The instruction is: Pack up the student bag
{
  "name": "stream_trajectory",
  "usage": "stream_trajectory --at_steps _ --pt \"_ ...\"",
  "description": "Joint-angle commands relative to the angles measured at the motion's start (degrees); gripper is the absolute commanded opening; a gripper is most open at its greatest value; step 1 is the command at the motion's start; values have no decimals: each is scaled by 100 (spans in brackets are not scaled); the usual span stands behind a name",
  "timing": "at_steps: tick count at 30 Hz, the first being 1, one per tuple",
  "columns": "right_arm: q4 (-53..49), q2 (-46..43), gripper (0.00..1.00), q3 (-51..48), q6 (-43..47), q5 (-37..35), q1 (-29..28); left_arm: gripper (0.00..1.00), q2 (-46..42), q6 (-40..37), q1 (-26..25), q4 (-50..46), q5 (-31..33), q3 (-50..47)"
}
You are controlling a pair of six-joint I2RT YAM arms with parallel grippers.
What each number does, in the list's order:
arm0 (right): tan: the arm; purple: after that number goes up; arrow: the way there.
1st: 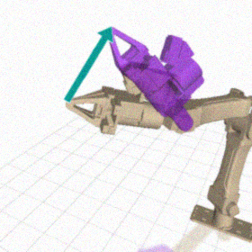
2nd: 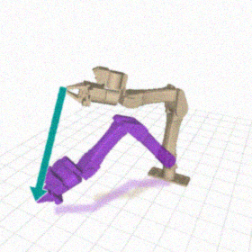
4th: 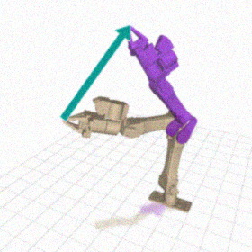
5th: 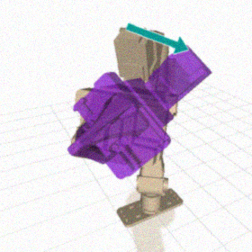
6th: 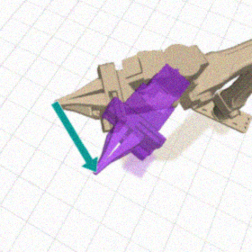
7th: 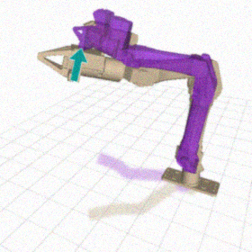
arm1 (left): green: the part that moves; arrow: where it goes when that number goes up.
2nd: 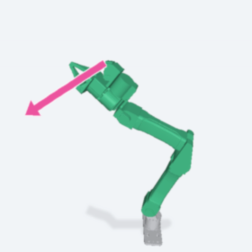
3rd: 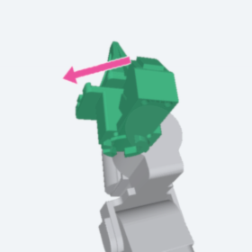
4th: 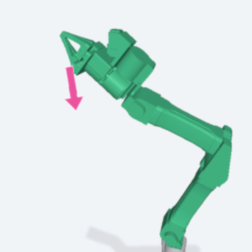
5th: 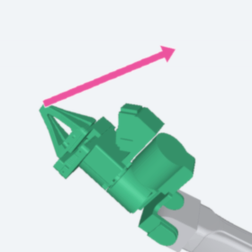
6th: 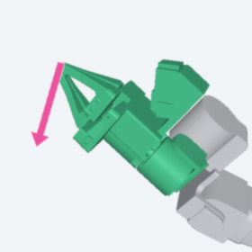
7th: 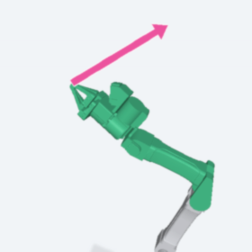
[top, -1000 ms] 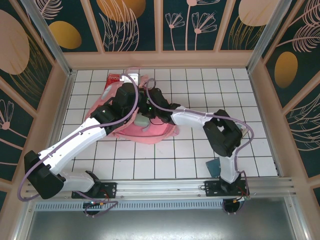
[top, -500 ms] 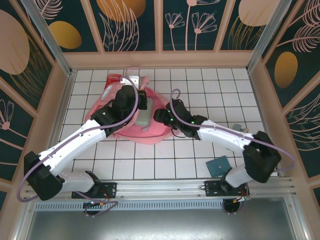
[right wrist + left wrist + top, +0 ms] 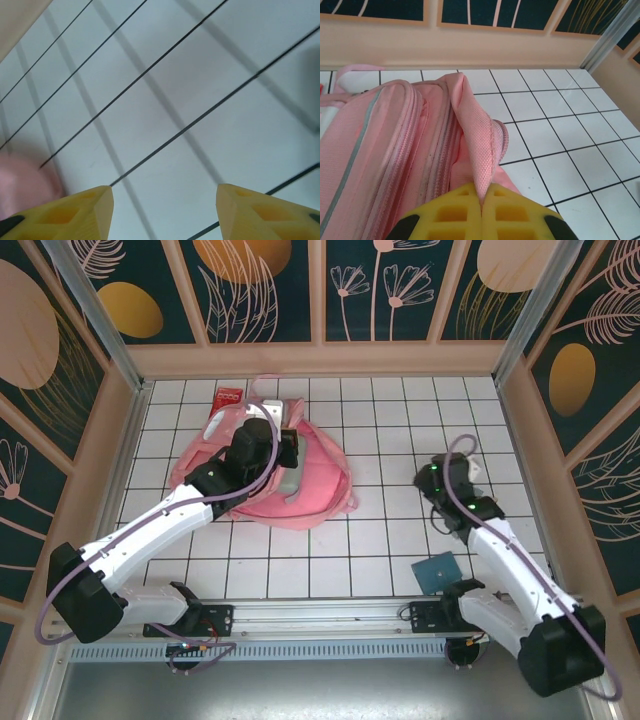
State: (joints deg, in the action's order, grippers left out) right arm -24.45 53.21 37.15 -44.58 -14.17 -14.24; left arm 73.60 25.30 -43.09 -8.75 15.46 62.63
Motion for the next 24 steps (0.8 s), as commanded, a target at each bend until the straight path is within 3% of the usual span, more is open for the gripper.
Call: stream_trajectory --at_steps 1,6,8,14,18,24 --pt "-332 -85 59 -239 499 112 975 3 -195 120 -24 610 -202 -5" --pt "193 202 63 -566 847 583 2365 2 -263 115 -22 668 -294 -64" --pt "499 365 71 -677 926 885 2787 2 -273 116 -22 691 -355 -89" --pt "1498 1054 87 -902 1107 2102 3456 2 -302 102 -20 681 -342 -111" --pt "2023 1604 90 -935 1220 2953 3465 2 -329 90 -19 707 -325 -133" --pt "2251 1701 90 -875 1354 3274 2842 2 -311 99 -24 708 -336 -120"
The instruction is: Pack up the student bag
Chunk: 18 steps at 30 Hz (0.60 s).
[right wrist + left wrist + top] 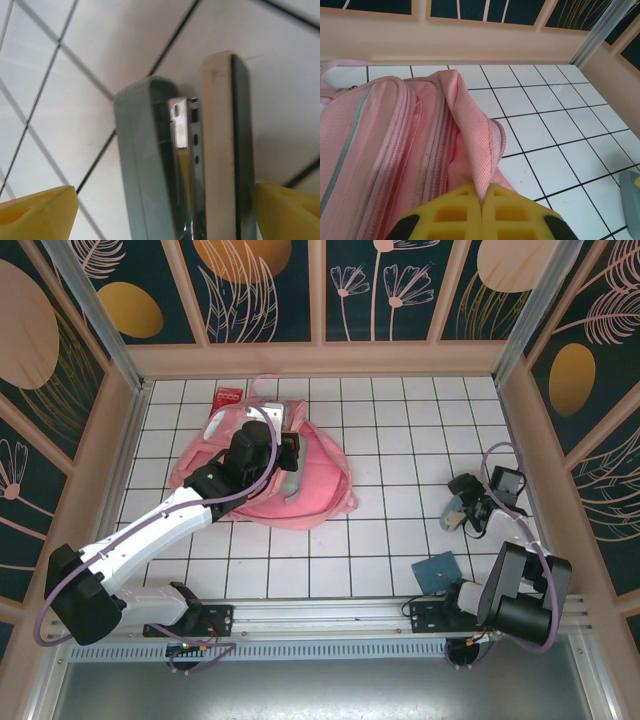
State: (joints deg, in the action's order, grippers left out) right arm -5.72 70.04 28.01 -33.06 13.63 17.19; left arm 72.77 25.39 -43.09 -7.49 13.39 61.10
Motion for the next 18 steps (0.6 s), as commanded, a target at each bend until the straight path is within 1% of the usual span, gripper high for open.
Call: stream_trajectory --at_steps 1,3,6,7,10,14,17,18 --pt "353 34 90 90 245 436 -492 2 -215 89 -24 582 -126 33" --pt "264 99 90 205 277 271 -809 2 -211 89 -24 582 -143 42" --pt "194 271 90 356 248 243 -1128 2 -219 98 -24 573 -152 42" --pt "101 320 89 437 219 98 -1221 2 -225 98 -21 568 -136 42" --pt "-326 344 89 637 96 -747 -1402 2 -245 98 -22 570 -143 33" --pt "-730 219 78 723 -125 -1572 -1419 2 -268 98 -20 563 -128 36" --pt "-848 110 68 680 -234 -1947 -1403 2 -281 94 -24 564 -110 16" --pt "-857 113 66 664 -240 -1984 -1410 2 -281 99 -24 565 -111 16"
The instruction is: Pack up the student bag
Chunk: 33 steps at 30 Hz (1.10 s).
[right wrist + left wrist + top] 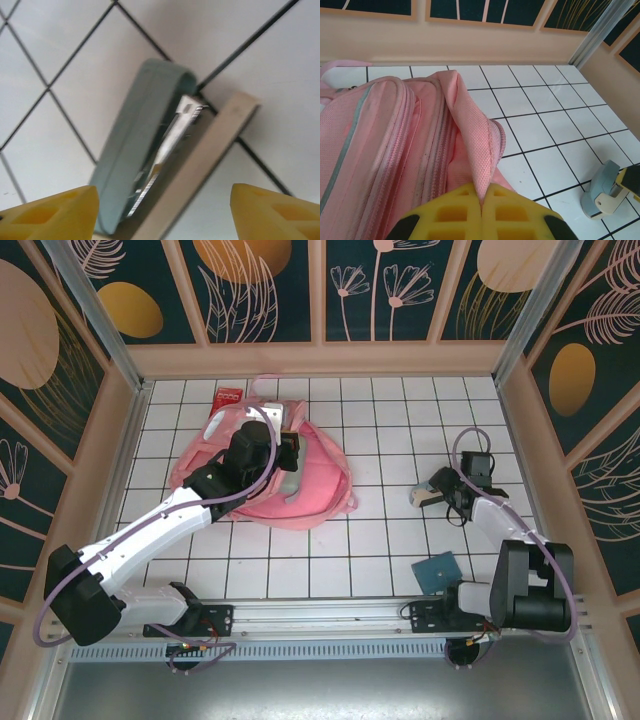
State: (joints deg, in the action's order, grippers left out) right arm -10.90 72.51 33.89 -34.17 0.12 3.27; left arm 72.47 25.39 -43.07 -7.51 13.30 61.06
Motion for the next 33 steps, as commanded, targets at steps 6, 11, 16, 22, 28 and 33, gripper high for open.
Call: stream_trajectory --at_steps 6,11,16,22,28,33 --pt "-74 365 56 192 -2 -567 14 2 -241 87 -24 584 -111 12" --pt "-1 696 44 339 -89 -525 -2 2 -277 74 -24 549 -78 14" --pt "-120 519 23 295 -150 -626 -74 2 -275 63 -22 559 -46 11" --pt "-380 71 6 300 -127 -689 -205 2 -215 63 -26 557 -56 36" --pt "-749 -285 0 631 -230 -702 -791 2 -276 85 -25 531 63 38" --pt "-975 -354 0 1125 -405 -771 -1724 1 -406 155 -26 570 258 3"
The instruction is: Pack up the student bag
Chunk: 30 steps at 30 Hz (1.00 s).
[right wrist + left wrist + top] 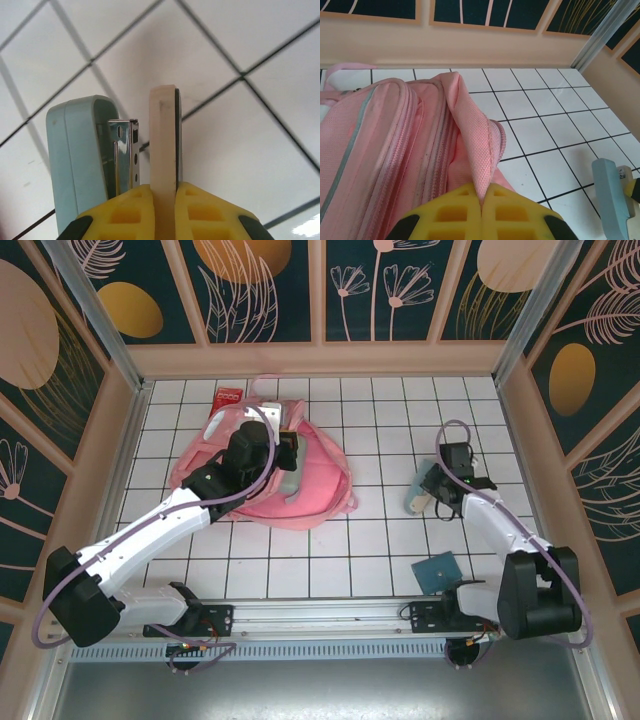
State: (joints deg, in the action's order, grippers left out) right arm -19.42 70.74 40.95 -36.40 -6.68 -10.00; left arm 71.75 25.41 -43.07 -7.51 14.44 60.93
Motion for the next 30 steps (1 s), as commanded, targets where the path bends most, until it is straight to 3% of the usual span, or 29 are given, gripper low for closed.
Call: stream_trajectory --at_steps 1,9,13,30 --pt "-132 -143 0 547 -219 -121 -649 1 -360 165 -25 579 159 7" --pt "-53 935 0 1889 -296 -227 -2373 1 -417 243 -26 522 204 76" --pt "-9 1839 0 2590 -369 -148 -2890 1 -450 288 -26 496 263 103" --pt "311 4273 0 4051 -1209 265 -3504 2 -321 392 -26 566 -97 191"
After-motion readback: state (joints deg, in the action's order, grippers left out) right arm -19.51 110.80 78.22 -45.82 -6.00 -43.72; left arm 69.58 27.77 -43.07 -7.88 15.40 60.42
